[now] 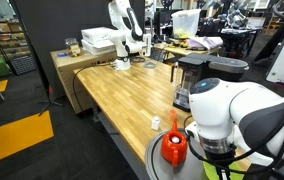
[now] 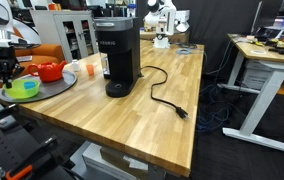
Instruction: Put the blue cup in the yellow bowl then put the yellow bowl on the gray plate
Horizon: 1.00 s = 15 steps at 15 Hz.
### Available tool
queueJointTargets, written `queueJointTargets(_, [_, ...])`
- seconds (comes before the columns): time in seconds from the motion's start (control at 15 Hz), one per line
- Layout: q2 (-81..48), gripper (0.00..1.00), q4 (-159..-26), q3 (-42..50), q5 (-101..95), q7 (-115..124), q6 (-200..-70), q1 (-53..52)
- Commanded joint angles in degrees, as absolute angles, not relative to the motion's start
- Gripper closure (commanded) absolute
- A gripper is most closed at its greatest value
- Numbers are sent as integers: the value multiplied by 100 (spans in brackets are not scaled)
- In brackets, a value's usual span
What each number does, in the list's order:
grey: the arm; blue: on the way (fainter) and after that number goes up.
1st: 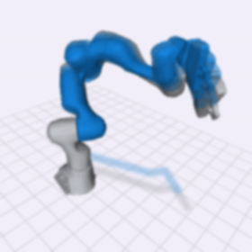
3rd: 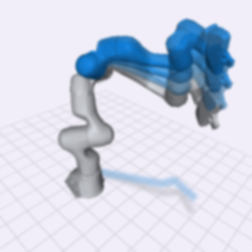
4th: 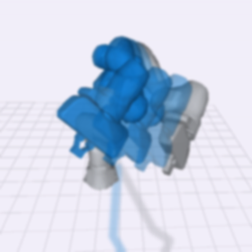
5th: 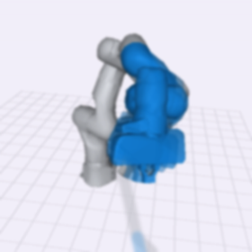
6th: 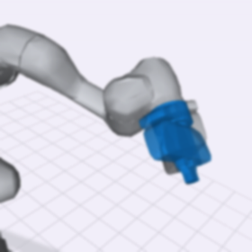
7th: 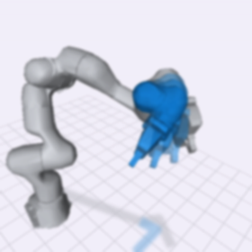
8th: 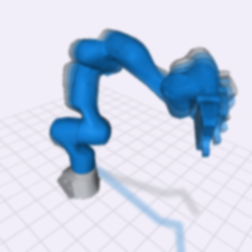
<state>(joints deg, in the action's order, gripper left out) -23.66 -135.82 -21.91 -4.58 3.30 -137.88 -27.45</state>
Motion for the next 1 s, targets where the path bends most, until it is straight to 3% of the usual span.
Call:
queueJointTargets(0.0, [-2442, 99, -13579, -2190, -442, 314, -13599, -2733])
queueJointTargets(0.93, [-2602, 99, -12993, -2024, -563, 399, -13504, -2776])
